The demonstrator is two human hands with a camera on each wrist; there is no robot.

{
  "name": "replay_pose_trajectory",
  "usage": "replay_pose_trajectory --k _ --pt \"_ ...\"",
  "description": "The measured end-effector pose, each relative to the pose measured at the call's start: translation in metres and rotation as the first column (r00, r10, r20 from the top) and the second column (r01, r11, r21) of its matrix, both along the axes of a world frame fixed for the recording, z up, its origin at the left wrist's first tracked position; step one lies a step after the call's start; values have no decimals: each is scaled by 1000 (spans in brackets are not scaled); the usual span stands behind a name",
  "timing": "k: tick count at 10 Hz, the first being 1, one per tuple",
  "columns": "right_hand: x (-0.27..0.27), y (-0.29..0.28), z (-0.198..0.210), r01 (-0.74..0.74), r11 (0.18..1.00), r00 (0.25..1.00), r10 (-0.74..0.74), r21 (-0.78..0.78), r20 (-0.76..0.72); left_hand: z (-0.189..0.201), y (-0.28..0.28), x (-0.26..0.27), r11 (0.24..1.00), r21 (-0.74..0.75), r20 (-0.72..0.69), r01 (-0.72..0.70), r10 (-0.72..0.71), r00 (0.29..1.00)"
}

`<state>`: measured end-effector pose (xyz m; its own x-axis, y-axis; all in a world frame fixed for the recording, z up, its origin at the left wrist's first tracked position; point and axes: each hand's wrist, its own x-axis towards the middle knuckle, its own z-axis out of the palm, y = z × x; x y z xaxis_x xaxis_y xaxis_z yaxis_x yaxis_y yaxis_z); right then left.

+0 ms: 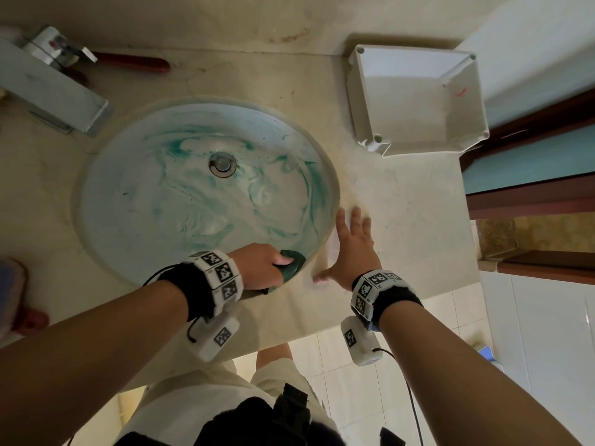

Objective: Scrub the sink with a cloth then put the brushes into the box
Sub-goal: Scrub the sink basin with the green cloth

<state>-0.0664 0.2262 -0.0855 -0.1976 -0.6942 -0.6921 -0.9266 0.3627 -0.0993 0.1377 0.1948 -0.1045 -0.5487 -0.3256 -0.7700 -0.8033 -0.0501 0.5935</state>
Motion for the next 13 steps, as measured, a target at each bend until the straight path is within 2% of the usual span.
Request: replay_pose_trajectory --k 1,3,5,6,7,8,9,10,11,12,13 --pt "1 -1 -1 -12 1000 1000 12 -12 -3 7 -1 5 992 124 11 -35 34 999" --pt "1 0 -3 -23 1000 1000 23 -16 -9 12 -8 -25 975 170 1 -143 145 989" --pt "-1 1 -3 -18 1000 1000 17 -18 -13 2 -13 -33 996 71 26 -59 57 998" --pt "-2 3 -3 -18 1000 1000 18 -17 -11 3 -12 -25 994 105 70 -6 -2 998" --pt "-1 2 -4 -16 1000 1000 16 -22 -2 0 -17 -30 992 41 57 119 -121 991" --pt "-1 1 -4 -17 1000 1000 17 -23 3 -2 -26 -41 975 -71 -13 212 -213 977" --pt "-4 2 -4 -3 1000 1000 3 -30 13 -19 -23 -56 998 -65 -36 -7 5 999" --pt "-6 4 -4 -10 999 1000 10 -32 7 -21 -19 -53 998 -38 -3 -45 45 999" --pt "-10 -2 3 -97 995 995 97 -6 -26 -18 -8 -40 997 -2 29 -72 72 997" --pt "-27 -16 14 -165 986 984 166 20 -63 -21 -4 -38 994 -25 19 -110 110 994" --pt "-49 -29 23 -124 992 985 125 21 -120 -21 -6 -50 973 -14 -25 -232 232 972"
